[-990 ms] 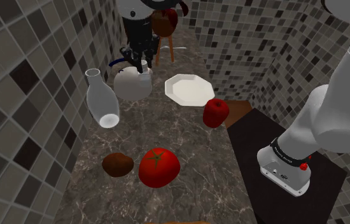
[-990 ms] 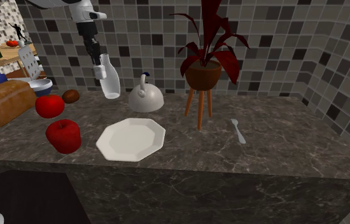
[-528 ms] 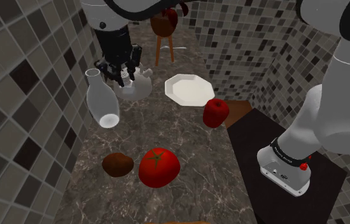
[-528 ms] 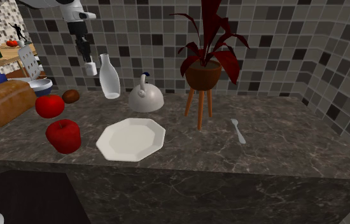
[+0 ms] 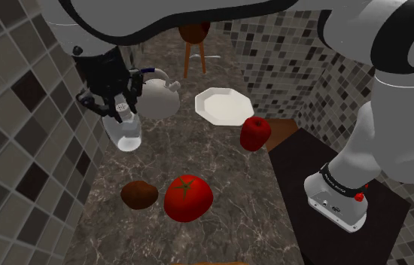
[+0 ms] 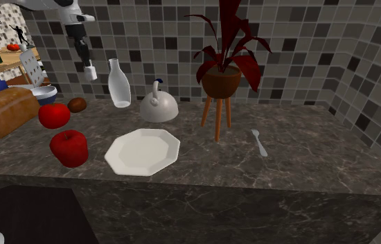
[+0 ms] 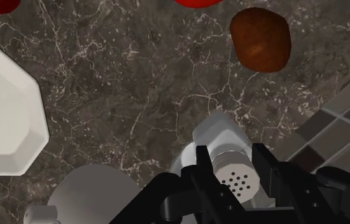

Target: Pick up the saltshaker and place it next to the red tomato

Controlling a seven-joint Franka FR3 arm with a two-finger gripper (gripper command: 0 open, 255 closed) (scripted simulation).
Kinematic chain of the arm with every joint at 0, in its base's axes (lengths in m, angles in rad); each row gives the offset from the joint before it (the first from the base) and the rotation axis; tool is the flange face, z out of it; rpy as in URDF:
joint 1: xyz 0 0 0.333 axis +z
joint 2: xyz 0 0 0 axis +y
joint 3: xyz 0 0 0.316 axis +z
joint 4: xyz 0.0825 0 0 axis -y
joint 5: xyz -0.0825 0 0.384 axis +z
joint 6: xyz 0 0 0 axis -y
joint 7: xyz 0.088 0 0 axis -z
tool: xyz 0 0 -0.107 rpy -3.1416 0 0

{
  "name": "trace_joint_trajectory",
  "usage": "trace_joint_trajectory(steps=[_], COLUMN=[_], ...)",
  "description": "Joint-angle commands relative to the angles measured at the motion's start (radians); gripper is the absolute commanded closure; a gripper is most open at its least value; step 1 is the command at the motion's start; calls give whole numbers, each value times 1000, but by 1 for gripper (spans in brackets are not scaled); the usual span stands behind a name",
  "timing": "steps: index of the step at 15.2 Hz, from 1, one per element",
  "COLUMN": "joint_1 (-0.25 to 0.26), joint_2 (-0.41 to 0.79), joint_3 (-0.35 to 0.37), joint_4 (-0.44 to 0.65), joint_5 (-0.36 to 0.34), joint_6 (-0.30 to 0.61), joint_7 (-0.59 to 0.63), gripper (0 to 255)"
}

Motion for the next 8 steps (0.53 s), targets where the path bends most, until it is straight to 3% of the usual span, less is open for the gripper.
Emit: trace_joint_trajectory(steps=[1, 8], joint_1=[0, -12], joint_2=[7, 3], joint_3=[-1, -2], joint_4=[-17, -118], joint_5=[-2, -4], joint_6=[23, 119], joint_7=[5, 16], gripper=[255, 255])
